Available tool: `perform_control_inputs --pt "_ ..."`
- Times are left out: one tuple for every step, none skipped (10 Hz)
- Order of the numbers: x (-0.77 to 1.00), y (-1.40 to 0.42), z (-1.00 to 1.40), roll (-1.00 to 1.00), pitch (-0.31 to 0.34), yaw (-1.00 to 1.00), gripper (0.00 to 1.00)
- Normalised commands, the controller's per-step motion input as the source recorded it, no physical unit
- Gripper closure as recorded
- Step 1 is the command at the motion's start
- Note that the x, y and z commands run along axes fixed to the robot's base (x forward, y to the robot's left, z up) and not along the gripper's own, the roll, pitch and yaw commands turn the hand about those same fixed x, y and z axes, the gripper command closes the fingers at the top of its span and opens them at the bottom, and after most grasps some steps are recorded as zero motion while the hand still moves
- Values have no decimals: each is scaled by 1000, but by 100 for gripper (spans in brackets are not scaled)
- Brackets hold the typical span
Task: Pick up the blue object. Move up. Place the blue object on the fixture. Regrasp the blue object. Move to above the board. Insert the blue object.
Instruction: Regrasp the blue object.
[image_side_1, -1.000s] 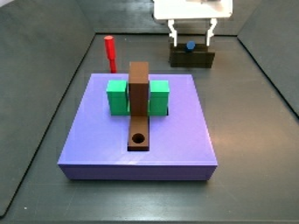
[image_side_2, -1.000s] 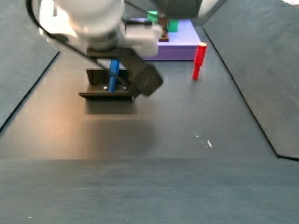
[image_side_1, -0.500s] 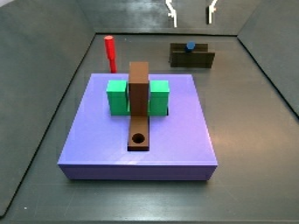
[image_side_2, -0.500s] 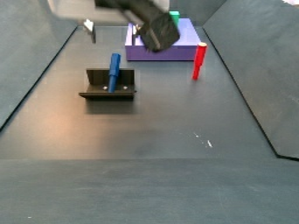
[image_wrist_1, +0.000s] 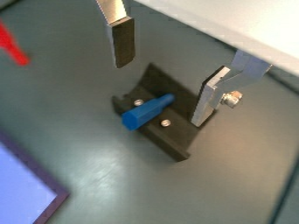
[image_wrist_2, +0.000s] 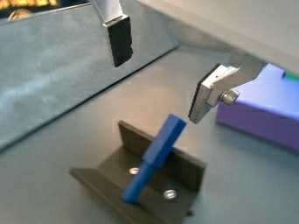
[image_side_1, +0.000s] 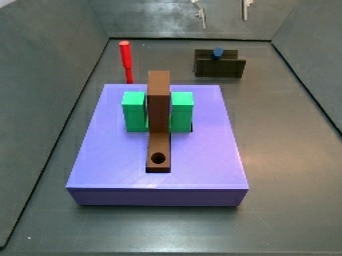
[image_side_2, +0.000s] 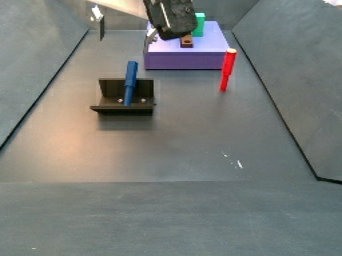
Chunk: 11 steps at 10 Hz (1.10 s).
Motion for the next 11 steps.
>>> perform_control_inputs --pt "237 -54 31 1000 17 -183 0" --pt "437 -137 71 1000 243 0 0" --pt "443 -109 143 1000 229 9 0" --pt "280 0 186 1000 277 289 0" --pt "217 3 137 1000 371 469 0" --pt "206 6 123 1000 383 489 0" --pt "200 6 120 1000 386 494 0" --pt "209 6 126 1000 389 480 0" --pt "191 0 117 1000 397 409 0" --pt "263 -146 0 1000 354 206 0" --pt "263 -409 -86 1000 289 60 0"
